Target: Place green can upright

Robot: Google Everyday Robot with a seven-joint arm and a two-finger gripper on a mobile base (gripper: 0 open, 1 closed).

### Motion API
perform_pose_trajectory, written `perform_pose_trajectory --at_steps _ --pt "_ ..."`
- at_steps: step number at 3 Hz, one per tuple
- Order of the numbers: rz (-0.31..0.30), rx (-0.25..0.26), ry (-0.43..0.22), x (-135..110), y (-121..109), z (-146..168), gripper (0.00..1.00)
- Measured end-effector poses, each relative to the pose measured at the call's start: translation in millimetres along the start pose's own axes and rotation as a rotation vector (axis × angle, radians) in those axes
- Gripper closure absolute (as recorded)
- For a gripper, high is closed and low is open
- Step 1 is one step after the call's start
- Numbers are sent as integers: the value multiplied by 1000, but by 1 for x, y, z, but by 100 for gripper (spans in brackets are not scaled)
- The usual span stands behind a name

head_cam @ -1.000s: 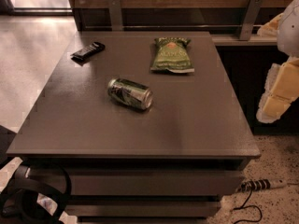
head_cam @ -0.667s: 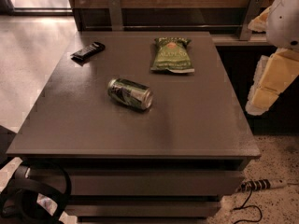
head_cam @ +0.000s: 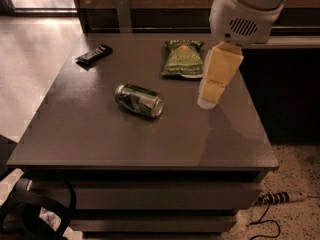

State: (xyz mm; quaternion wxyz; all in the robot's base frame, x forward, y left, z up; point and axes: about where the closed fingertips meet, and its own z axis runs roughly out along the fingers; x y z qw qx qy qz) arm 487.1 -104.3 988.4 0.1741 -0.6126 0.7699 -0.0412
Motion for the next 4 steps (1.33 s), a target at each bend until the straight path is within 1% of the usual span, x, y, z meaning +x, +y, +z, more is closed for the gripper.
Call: perform_pose_trajectory --at_steps 1,2,3,4 --pt "38 3 15 -35 -3 25 0" --pt "101 -1 19 -59 -11 51 0" --pt "146 -22 49 -82 -14 79 0" --pt "162 -51 122 -107 -6 114 0"
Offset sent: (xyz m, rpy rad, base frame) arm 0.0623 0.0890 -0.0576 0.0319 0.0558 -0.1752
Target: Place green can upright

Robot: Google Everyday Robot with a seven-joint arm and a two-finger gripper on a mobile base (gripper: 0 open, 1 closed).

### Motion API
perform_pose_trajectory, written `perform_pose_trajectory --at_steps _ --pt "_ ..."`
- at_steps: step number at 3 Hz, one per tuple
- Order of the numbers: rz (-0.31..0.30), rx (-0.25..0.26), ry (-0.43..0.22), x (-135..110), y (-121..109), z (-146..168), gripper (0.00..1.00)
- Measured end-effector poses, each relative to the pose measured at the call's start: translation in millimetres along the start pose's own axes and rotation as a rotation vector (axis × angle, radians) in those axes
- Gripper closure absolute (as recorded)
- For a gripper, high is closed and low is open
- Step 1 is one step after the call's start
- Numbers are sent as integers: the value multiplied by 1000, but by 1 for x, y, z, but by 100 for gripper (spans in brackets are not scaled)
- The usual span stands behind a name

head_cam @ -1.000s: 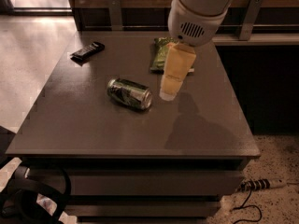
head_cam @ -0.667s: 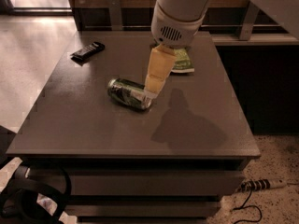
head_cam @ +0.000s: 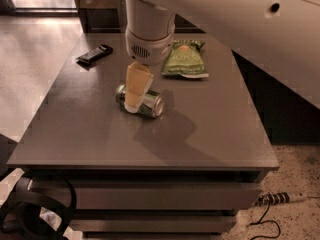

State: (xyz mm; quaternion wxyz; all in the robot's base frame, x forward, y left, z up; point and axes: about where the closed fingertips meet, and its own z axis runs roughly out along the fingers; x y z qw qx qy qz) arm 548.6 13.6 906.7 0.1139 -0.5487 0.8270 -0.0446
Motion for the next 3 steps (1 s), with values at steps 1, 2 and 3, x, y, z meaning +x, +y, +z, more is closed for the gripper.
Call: perform_pose_trajectory --at_steps 1,2,3 --pt "-1 -21 75 -15 11 30 0" --pt "3 -45 104 -21 15 51 0" --pt "22 -64 107 -23 14 64 17"
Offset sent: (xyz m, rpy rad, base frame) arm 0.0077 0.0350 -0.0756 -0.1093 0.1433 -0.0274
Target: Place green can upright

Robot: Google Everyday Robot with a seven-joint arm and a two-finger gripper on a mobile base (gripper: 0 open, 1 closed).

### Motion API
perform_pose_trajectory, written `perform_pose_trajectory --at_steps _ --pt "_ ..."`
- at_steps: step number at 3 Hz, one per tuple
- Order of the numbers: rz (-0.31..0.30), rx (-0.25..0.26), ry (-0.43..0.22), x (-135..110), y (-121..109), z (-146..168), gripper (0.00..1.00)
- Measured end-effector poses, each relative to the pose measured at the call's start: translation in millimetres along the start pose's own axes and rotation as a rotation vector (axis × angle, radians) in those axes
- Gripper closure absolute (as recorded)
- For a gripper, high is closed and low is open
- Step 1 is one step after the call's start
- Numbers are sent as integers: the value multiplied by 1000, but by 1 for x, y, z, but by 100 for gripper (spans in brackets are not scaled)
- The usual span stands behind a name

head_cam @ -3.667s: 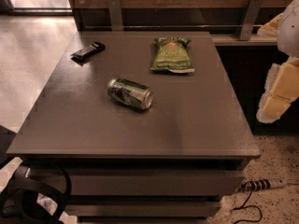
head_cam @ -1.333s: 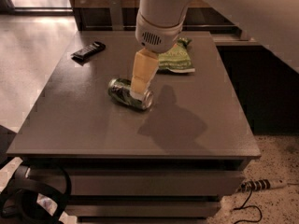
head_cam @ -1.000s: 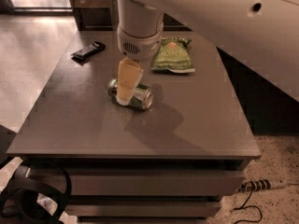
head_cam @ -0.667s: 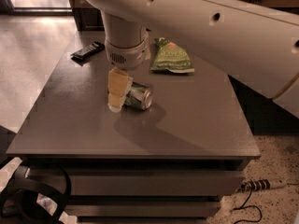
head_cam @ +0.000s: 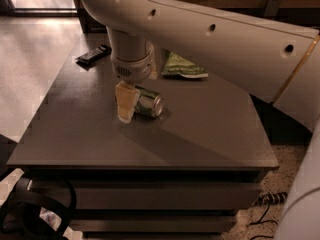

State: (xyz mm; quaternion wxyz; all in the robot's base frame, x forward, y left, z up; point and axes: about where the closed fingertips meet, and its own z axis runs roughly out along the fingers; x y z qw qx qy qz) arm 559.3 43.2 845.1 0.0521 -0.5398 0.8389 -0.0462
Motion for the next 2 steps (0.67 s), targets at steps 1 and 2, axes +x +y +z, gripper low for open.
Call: perform_pose_trajectory --at_steps 1,2 --pt "12 -8 -2 0 -4 5 40" --pt "11 -5 -8 -1 -4 5 65"
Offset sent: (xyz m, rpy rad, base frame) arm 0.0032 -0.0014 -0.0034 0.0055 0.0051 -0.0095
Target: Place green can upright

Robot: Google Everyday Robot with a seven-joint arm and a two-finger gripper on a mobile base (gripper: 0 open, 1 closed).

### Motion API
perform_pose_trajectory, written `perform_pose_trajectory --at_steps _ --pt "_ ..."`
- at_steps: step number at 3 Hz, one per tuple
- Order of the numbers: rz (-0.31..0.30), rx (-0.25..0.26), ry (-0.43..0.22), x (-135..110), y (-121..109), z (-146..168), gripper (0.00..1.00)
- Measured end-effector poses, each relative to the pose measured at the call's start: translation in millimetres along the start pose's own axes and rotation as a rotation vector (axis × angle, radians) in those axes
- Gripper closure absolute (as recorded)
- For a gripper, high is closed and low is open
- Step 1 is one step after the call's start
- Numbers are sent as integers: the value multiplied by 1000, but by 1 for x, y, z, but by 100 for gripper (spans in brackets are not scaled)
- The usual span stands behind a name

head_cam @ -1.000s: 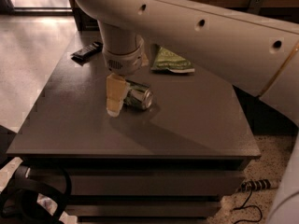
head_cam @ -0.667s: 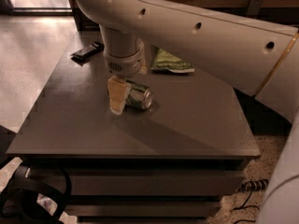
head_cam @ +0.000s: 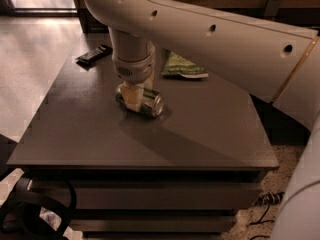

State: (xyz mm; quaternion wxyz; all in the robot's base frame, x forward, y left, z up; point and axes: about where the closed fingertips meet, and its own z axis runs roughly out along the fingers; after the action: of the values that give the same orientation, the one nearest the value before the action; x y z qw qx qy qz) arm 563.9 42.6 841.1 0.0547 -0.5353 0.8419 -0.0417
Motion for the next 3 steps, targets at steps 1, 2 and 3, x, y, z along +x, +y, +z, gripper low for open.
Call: perform_pose_trajectory --at_steps 1,2,3 --pt "0 2 -5 -1 0 0 87" --pt "0 5 -10 -2 -1 0 100" --pt "-1 5 -13 -2 -1 0 100"
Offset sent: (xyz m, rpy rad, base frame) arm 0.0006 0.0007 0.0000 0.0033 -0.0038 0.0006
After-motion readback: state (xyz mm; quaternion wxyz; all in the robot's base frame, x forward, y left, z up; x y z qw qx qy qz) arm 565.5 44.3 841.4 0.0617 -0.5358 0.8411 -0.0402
